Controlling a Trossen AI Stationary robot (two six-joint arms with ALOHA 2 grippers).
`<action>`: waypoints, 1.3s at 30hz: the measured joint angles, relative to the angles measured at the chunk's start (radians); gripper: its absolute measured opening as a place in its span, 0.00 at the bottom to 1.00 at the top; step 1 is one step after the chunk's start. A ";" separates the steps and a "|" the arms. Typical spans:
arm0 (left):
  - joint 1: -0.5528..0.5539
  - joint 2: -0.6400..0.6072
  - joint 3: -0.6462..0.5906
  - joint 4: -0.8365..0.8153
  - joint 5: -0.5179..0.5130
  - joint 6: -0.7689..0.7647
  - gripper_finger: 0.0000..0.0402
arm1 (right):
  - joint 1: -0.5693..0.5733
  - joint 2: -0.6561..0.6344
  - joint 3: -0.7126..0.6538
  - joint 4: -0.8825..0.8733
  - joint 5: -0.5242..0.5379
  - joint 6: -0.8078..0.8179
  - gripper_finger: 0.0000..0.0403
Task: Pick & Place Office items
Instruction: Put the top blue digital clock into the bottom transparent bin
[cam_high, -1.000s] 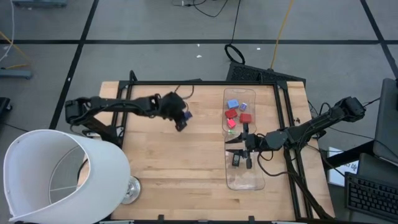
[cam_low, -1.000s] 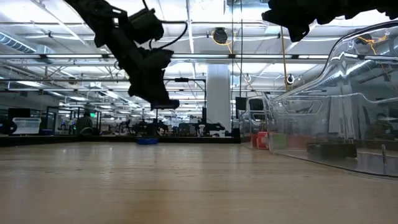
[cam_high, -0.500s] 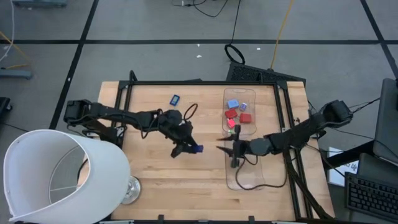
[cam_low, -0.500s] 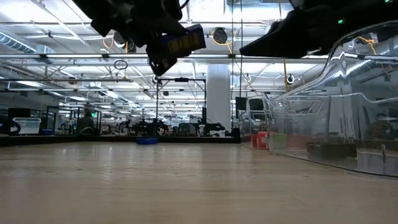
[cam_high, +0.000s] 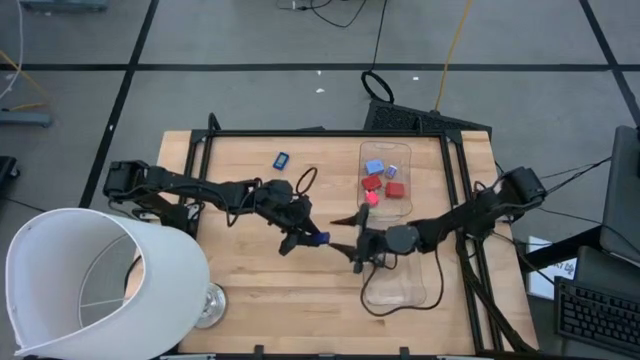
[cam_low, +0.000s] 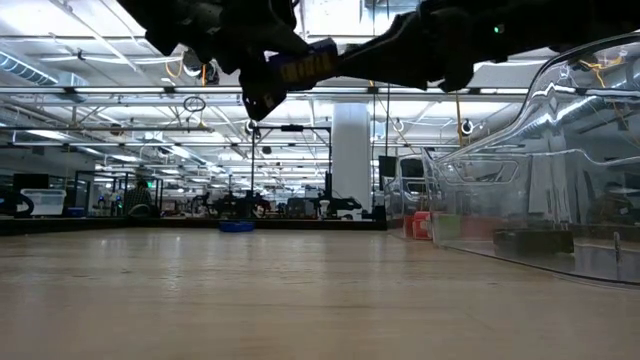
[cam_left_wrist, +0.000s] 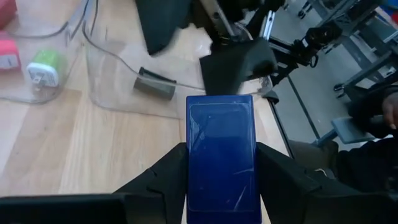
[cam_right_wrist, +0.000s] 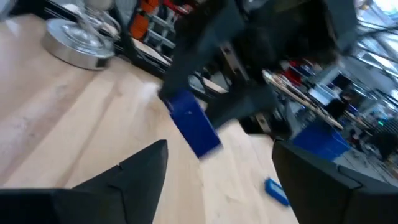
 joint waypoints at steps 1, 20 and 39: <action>0.000 0.000 0.000 -0.003 0.000 0.000 0.41 | 0.000 0.014 0.012 0.001 -0.003 -0.008 0.71; -0.001 0.008 0.000 0.008 0.000 -0.003 0.39 | -0.013 0.097 0.074 0.005 -0.055 -0.052 0.40; -0.001 0.008 0.000 -0.004 -0.044 0.062 0.35 | -0.013 0.098 0.072 0.000 -0.051 -0.059 0.15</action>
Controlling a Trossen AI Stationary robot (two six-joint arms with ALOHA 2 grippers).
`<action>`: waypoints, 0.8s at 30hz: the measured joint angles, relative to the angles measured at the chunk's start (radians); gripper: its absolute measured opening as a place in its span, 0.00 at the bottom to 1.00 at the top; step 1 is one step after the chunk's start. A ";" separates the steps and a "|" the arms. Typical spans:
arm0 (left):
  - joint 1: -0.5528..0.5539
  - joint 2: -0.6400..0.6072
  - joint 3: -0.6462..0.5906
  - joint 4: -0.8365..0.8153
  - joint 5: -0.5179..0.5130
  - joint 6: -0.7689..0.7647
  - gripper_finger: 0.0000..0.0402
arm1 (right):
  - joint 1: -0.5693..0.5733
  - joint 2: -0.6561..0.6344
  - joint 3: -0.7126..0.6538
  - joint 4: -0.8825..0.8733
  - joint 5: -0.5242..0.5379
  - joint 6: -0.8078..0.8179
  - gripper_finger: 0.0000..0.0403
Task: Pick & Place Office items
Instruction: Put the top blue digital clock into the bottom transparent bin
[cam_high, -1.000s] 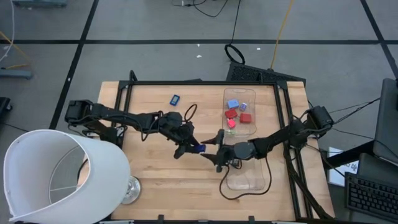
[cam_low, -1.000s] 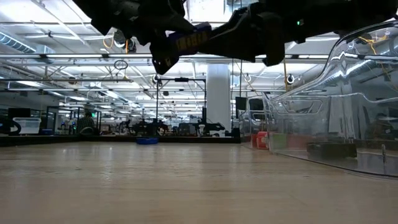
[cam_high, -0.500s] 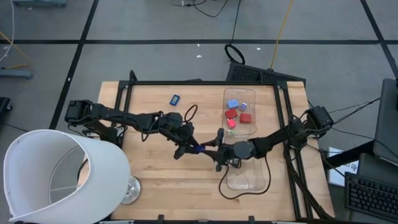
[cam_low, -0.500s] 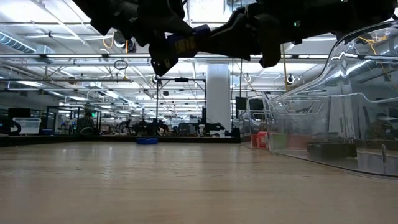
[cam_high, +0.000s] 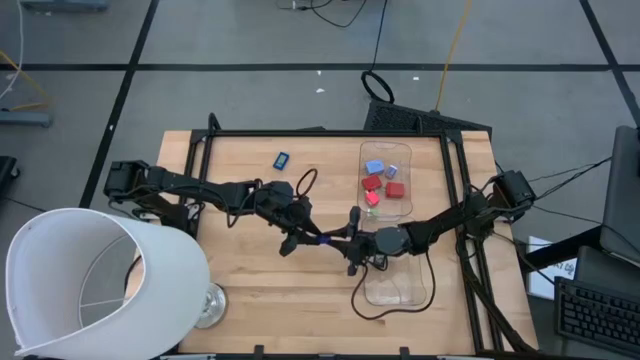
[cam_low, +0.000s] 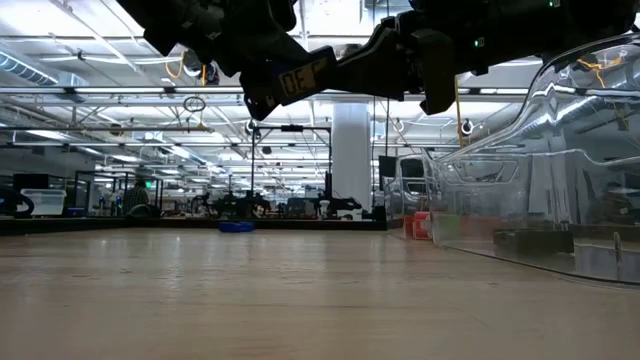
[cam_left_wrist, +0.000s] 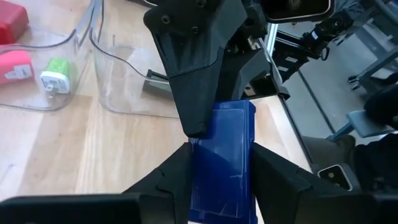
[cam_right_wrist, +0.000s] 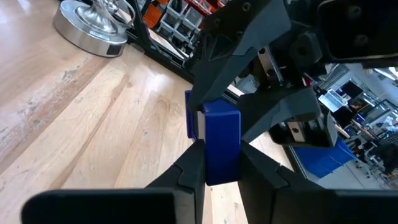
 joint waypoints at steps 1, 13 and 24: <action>0.000 0.000 0.000 0.000 -0.006 0.009 0.36 | 0.000 0.000 0.000 0.001 0.000 0.009 0.16; 0.062 -0.025 -0.002 0.016 0.084 -0.017 0.52 | -0.001 -0.019 0.002 0.008 -0.006 0.053 0.15; 0.078 -0.070 0.000 0.032 0.100 -0.017 0.56 | 0.003 -0.036 0.002 -0.011 -0.109 0.082 0.15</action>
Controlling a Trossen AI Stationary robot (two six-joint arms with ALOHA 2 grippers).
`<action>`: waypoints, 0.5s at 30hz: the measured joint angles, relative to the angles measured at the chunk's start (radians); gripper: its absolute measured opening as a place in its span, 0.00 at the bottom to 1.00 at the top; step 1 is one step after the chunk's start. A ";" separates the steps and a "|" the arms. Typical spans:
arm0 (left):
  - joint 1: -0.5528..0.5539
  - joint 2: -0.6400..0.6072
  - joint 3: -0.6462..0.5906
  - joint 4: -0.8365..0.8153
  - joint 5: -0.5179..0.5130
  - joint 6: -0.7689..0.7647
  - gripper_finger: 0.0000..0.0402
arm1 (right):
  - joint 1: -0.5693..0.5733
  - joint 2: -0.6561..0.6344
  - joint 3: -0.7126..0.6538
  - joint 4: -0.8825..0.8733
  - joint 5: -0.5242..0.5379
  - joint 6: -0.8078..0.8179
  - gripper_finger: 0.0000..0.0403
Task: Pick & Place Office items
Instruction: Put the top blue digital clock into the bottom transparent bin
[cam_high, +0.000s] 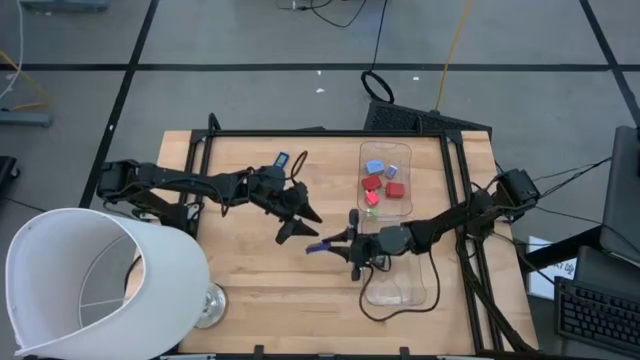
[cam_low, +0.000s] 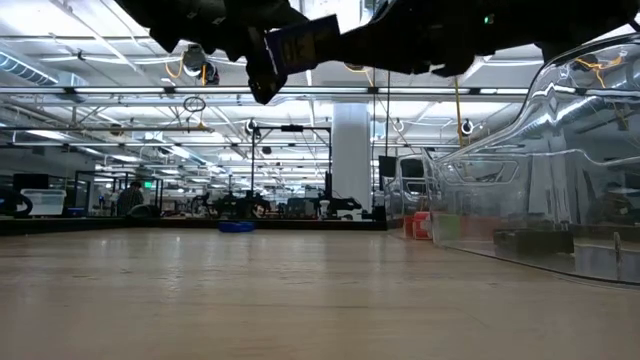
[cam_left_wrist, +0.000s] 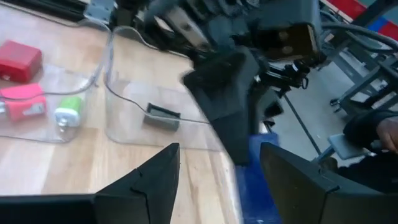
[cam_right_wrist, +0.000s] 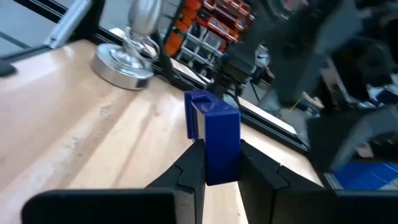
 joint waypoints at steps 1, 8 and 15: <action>-0.002 0.000 0.000 -0.002 0.003 0.001 0.55 | -0.001 0.000 0.000 0.000 -0.006 -0.001 0.15; 0.037 -0.026 -0.001 -0.017 0.026 0.014 0.52 | 0.005 -0.033 0.000 -0.080 -0.003 0.014 0.16; 0.091 -0.125 -0.019 -0.038 0.014 0.162 0.48 | 0.036 -0.230 0.000 -0.341 0.006 0.183 0.15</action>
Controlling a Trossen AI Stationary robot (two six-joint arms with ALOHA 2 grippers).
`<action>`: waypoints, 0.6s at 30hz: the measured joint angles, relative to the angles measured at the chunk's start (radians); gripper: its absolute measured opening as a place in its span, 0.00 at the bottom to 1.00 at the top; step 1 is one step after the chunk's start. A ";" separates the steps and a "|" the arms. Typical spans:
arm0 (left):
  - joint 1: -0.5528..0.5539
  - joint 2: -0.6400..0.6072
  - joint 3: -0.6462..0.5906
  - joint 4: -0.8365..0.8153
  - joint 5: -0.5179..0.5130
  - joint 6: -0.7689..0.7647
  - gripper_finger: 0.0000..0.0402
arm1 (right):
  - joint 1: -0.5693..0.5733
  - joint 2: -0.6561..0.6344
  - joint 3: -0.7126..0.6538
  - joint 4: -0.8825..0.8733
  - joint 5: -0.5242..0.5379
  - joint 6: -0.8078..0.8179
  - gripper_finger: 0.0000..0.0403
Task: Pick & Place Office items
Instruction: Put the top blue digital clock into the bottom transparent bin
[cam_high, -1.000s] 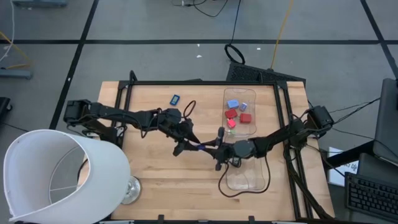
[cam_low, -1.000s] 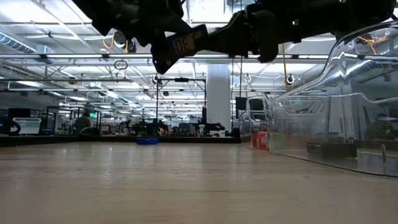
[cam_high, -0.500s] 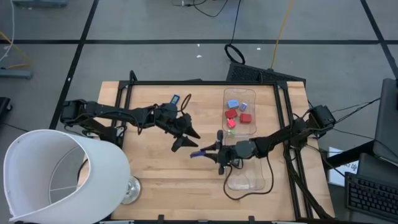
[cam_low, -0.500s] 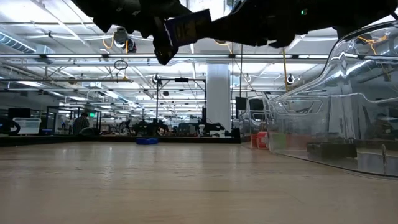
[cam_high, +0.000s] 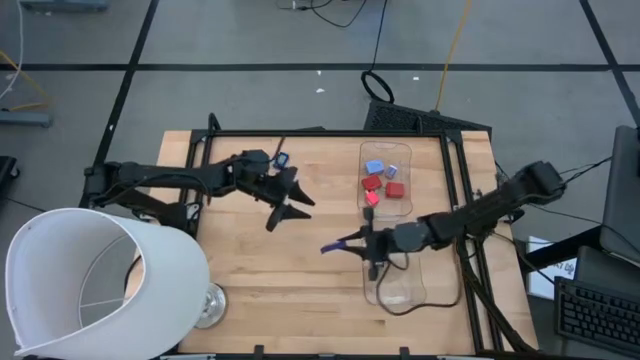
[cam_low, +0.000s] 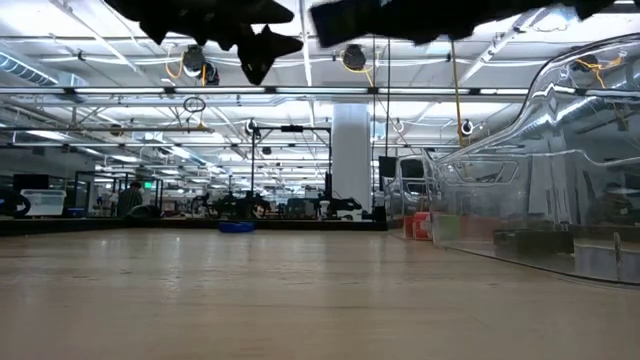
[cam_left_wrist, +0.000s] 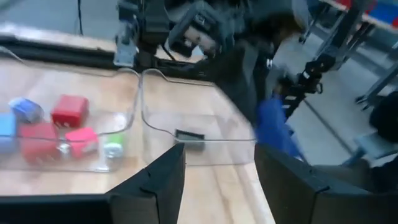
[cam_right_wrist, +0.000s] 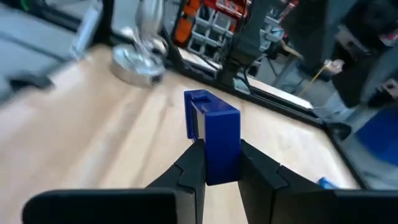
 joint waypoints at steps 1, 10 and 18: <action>0.005 -0.014 -0.010 0.000 -0.001 0.029 0.47 | 0.010 -0.035 0.000 -0.043 0.000 0.038 0.15; 0.056 -0.074 -0.184 0.199 -0.006 0.151 0.47 | 0.133 -0.270 0.000 -0.417 0.082 0.306 0.15; 0.113 -0.074 -0.344 0.455 -0.037 0.081 0.53 | 0.214 -0.306 0.000 -0.691 0.237 0.585 0.15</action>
